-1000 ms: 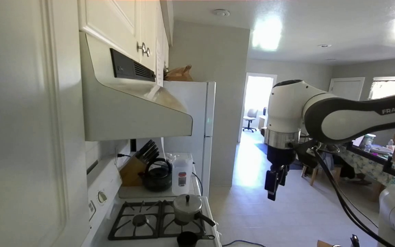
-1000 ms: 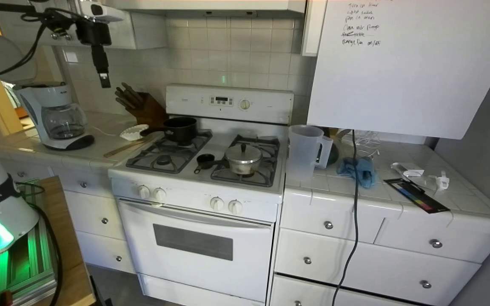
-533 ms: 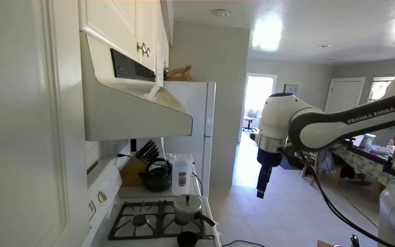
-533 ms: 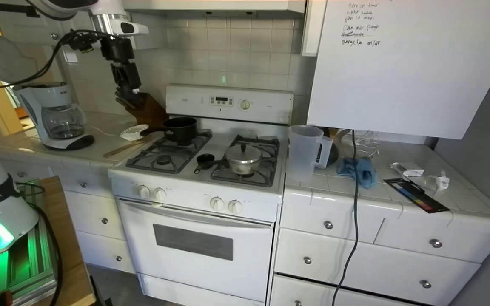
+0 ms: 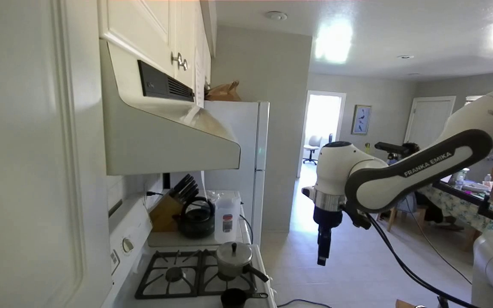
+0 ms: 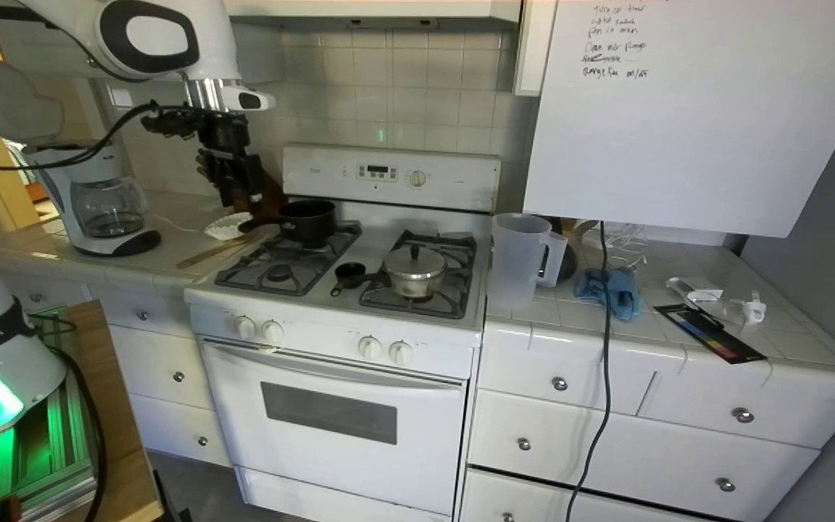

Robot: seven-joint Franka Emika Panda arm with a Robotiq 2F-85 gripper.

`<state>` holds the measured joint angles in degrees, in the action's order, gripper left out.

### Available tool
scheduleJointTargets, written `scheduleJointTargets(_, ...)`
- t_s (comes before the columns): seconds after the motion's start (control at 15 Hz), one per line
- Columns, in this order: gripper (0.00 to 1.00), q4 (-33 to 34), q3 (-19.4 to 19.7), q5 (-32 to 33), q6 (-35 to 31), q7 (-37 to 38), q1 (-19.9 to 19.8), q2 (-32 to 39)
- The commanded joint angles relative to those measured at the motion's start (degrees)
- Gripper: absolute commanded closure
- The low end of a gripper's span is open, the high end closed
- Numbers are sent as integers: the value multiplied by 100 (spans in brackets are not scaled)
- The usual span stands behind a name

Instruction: Pick up the black cup from the stove and put it in the pot

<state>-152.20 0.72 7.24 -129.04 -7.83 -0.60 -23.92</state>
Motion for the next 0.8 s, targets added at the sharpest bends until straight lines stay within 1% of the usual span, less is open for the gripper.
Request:
scheduleJointTargets(0.0, 0, 4, 243, 148, -415, -555, -51, 677)
scheduleJointTargets(0.13, 0, 114, 334, 159, -474, -632, -124, 1001)
scheduleJointTargets(0.2, 0, -31, 253, 27, -353, -463, -48, 657)
scheduleJointTargets(0.4, 0, 38, 316, 38, -431, -559, -102, 947)
scheduleJointTargets(0.6, 0, 71, 315, 39, -431, -564, -102, 964)
scheduleJointTargets(0.67, 0, 90, 260, 126, -445, -293, -145, 1040)
scheduleJointTargets(0.73, 0, 152, 268, 61, -360, -251, -136, 1158)
